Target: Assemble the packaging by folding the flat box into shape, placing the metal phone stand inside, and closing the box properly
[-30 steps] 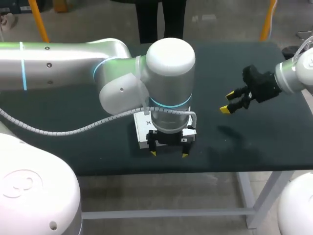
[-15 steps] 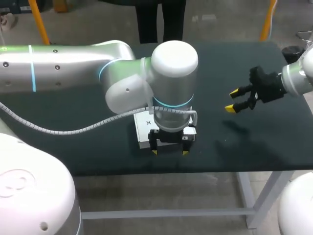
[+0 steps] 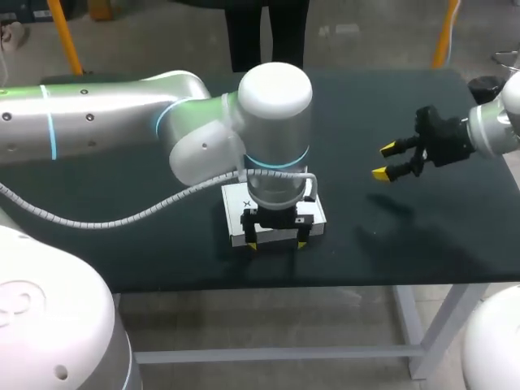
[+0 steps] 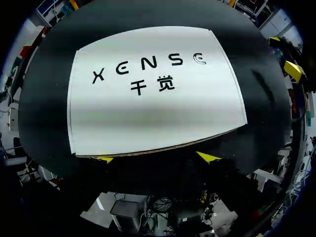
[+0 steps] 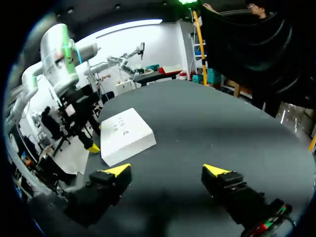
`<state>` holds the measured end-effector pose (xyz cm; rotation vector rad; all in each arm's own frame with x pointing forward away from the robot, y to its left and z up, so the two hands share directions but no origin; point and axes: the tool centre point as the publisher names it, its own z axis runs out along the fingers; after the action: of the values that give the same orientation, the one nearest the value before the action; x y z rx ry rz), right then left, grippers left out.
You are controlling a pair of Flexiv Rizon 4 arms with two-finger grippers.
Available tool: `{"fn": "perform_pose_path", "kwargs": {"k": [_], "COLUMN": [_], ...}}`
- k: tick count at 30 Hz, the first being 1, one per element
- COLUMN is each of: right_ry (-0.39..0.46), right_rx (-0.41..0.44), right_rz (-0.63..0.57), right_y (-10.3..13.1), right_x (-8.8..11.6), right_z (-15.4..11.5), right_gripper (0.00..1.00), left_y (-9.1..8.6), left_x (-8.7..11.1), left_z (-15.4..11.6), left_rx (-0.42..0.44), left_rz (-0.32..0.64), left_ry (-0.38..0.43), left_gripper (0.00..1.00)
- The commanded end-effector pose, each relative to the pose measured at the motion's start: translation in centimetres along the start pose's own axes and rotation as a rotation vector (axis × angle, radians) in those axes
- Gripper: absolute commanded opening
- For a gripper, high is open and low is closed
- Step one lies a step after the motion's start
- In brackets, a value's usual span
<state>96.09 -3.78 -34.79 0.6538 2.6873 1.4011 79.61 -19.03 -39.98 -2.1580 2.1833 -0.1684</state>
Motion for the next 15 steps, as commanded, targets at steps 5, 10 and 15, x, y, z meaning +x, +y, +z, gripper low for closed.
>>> {"fn": "perform_pose_path", "kwargs": {"k": [5, 10, 15], "right_ry": [0.007, 0.007, 0.007], "right_rx": [-0.003, -0.003, -0.003], "right_rz": [-0.001, -0.001, -0.001], "right_y": [-0.1, -0.1, -0.1], "right_x": [-0.1, -0.1, -0.1], "right_z": [-0.1, -0.1, -0.1], "right_gripper": [1.0, 1.0, 1.0], "left_y": [-1.8, -2.8, -3.9], "left_x": [0.0, 0.0, -0.1], "left_z": [0.3, 0.4, 0.4], "left_rx": [-0.021, -0.029, -0.03], "left_rz": [0.0, -0.002, -0.013], "left_ry": [0.001, -0.012, -0.023], "left_gripper": [1.0, 1.0, 1.0]}}
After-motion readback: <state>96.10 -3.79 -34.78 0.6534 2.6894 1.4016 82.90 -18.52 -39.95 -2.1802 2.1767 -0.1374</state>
